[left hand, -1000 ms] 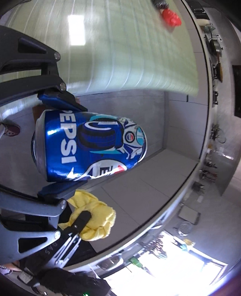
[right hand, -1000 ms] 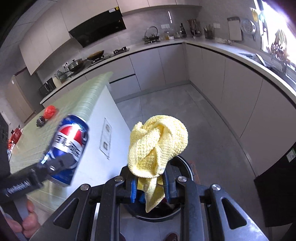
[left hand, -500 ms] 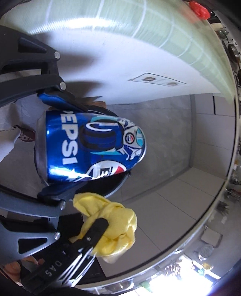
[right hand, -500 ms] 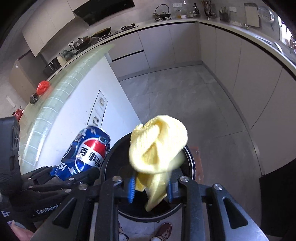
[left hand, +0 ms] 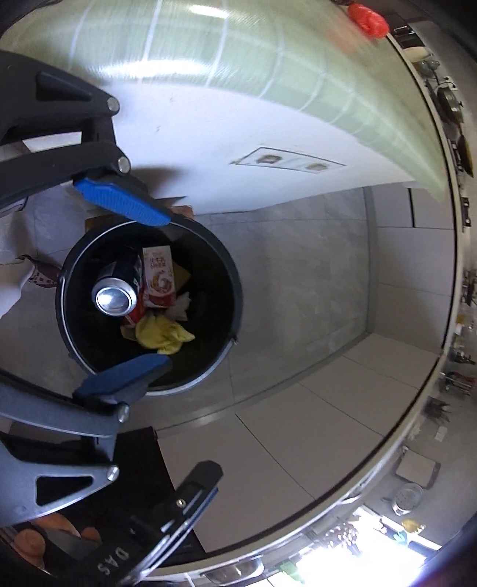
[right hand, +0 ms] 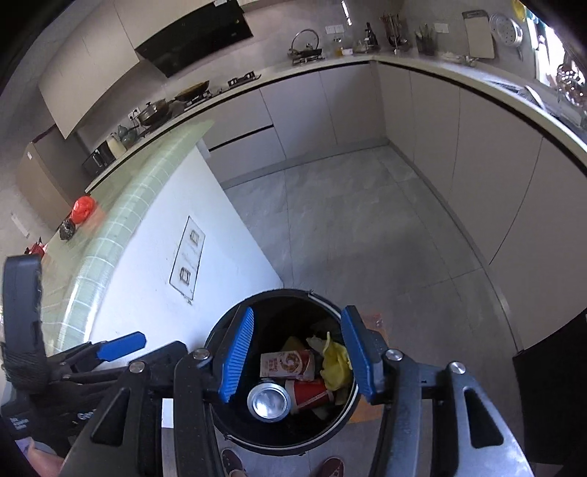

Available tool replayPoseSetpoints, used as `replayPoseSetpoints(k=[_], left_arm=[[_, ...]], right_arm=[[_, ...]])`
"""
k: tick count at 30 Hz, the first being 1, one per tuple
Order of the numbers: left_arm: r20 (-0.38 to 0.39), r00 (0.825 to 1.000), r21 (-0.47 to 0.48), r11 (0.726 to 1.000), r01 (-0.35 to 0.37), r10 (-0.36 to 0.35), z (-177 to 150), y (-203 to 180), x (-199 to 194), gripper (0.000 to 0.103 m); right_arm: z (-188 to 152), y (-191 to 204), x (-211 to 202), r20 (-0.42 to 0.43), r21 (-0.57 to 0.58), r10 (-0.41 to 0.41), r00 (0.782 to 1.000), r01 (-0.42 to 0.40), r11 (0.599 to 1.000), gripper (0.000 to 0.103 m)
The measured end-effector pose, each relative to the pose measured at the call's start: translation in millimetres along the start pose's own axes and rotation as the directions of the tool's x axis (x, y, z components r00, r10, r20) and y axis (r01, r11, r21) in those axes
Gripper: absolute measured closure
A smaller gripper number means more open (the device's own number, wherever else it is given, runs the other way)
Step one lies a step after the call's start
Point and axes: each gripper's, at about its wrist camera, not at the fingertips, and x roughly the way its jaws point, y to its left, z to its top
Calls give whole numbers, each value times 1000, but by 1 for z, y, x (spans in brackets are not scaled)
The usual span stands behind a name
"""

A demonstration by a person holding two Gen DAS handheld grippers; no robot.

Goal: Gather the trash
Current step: 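Open both tools over the black bucket to drop can and cloth, then move both tools back over the island toward the steel wool and red bag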

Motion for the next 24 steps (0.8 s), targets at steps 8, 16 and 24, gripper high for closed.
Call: replayPoseSetpoints(k=[8,16,24], left_arm=[[56,996,21,998,64,-65,9,4,-51,29],[130,990,-11,998,62,-60,10,63,-108,29],[185,983,-57,998,16,-5,8,147,-152,27]], right_arm=[[1,16,-36,34,31,-14,999,13,999,51],[7,88,-68,98,-9,25,995,-24,1000,51],[9,191,-80,147,-43,102,984,-97,994,49]])
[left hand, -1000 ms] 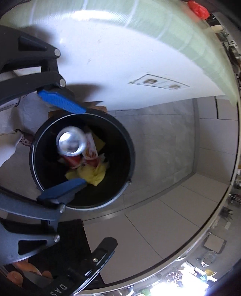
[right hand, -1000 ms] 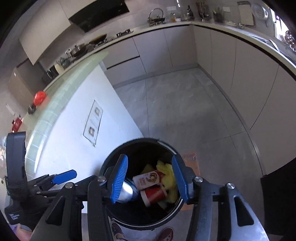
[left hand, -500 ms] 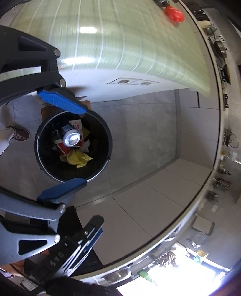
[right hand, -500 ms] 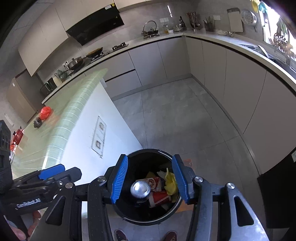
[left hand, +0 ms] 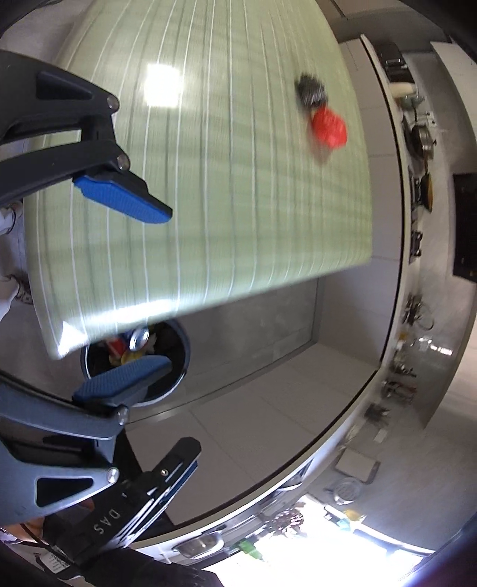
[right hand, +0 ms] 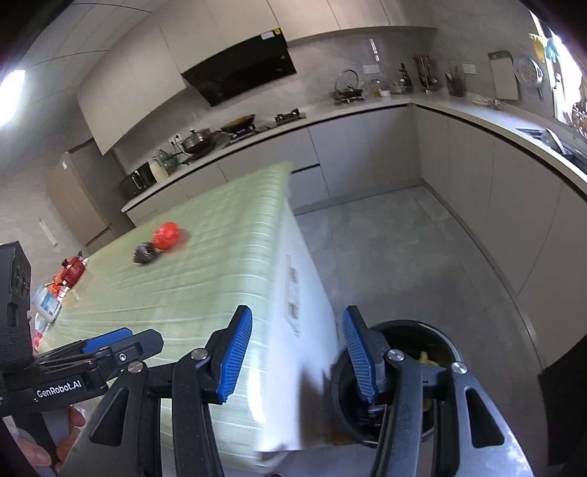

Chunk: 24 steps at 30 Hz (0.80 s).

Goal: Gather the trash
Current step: 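Move both tools back over the island toward the steel wool and red bag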

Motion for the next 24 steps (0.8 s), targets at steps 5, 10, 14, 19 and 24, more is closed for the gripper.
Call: replayPoseSetpoints(k=[5,10,14,19,24], left_arm=[[39,999,0,1000,-23,23,0,46,-22,25],[66,997,-11,999,-33,34,4,95,-41,25],[73,996,-19,998,-55,56,6,132,-52,25],[83,992,-68,993,-92,97,14,179,-59,25],[100,986,-118,986,-122,134,33,212,-57,25]], right_arm=[[-2,58,2,24,-11,3,1000,-3,1000,45],[-7,112,4,49,-47,10,999,-8,999,38],[-13,155,15,43,-57,30,999,-28,998,38],[-11,195,35,15,-75,71,997,-69,995,38],[7,229,53,7,-123,100,995,-98,987,38]])
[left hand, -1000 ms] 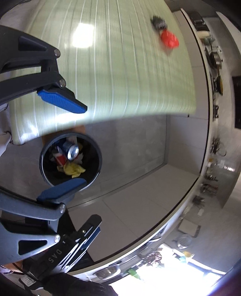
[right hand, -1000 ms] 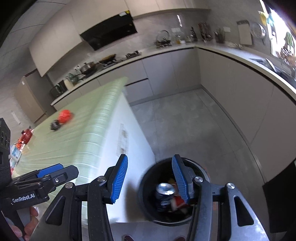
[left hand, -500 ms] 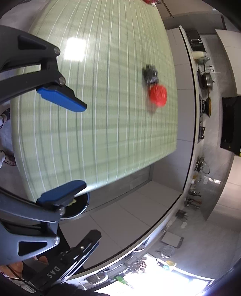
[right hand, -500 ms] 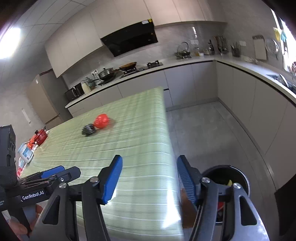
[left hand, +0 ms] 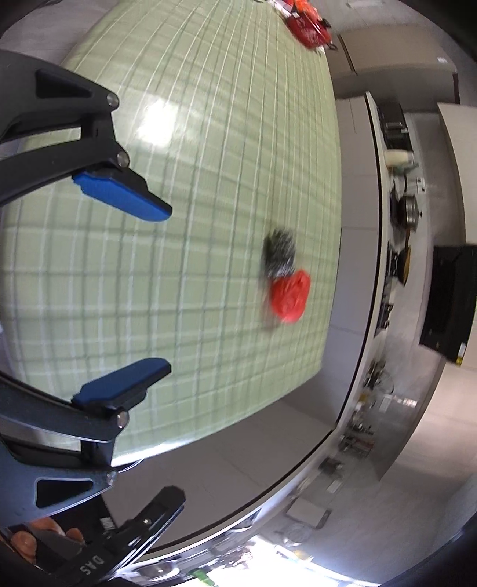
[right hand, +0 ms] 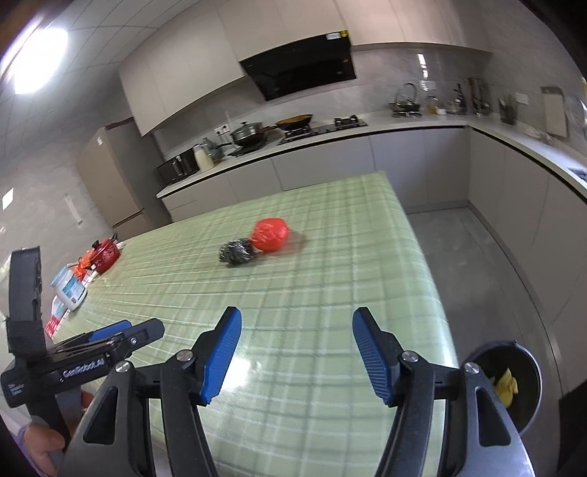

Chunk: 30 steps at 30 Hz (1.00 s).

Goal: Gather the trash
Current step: 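Move both tools back over the island toward the steel wool and red bag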

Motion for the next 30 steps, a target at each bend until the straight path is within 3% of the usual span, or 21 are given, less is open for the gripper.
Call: replayPoseSetpoints(k=[11,15,22,30], left_arm=[[35,992,-46,992,-117,118,70,22,39,25],[34,992,-74,990,-119,122,88,27,58,25],[-10,992,-45,991,-129,128,106,33,99,25],[-46,996,46,996,-74,76,128,34,148,25]], right_arm=[[65,14,83,-9,-36,130,992,-130,991,38],[80,15,109,-25,-41,143,989,-144,989,38],[96,13,156,-60,-20,114,992,-116,993,38],[98,17,206,-102,38,26,994,-23,999,38]])
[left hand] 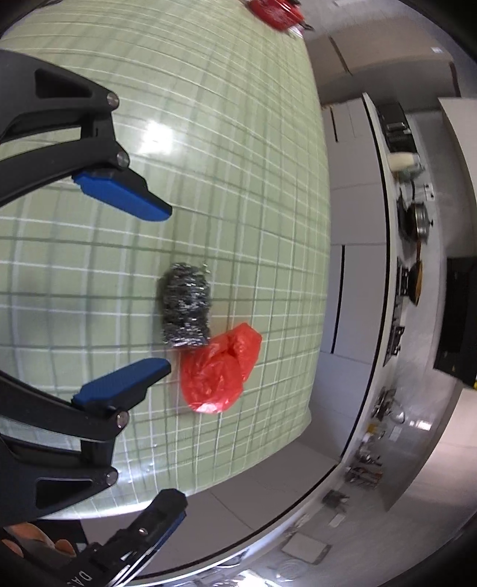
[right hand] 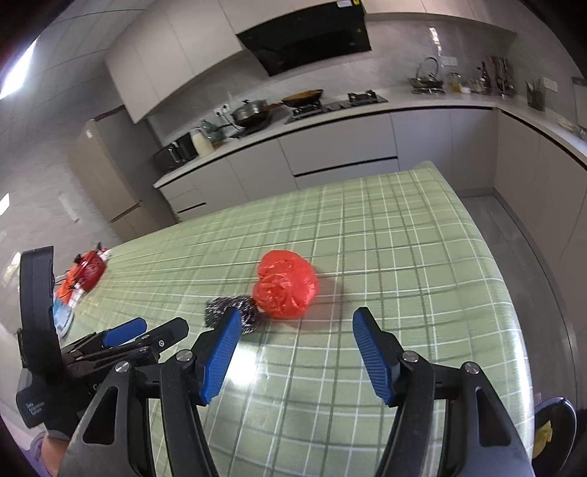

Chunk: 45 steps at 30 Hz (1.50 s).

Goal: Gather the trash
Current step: 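Move both tools back over the island toward the steel wool and red bag, then grasp the steel wool with the left tool while the right tool grasps the red bag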

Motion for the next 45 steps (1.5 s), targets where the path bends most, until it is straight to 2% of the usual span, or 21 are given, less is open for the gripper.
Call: replayPoseSetpoints(k=[3,14,19,25,32,40,41,43,45], left_arm=[[-10,1000,11,1000,23,-23,8,-1,13,25],[-32,999,41,998,41,-40,19,-6,44,25],[-49,999,68,997,25,-22,19,-12,60,24],[-82,997,46,999,3,0,19,-3,78,23],[-115,993,-1,1000,-8,8,14,15,83,23],[-95,995,0,1000,11,-11,9,15,79,24],[-94,996,0,1000,13,-13,6,17,77,24],[-90,996,3,1000,14,-14,4,18,75,26],[-86,996,1,1000,15,-15,-1,21,72,30]], right_arm=[[5,0,15,-17,9,-25,1000,25,1000,37],[22,0,63,-55,24,-32,998,34,999,33],[30,-7,82,-67,39,-24,997,27,999,33],[35,-7,106,-96,35,-11,995,14,999,32],[33,-3,132,-139,28,3,990,1,1000,32],[27,8,148,-167,-23,0,986,-4,1000,33],[27,10,148,-163,-29,-2,987,-2,1000,34],[27,12,149,-161,-42,1,987,-8,999,53],[27,16,151,-170,-59,5,985,-15,998,58]])
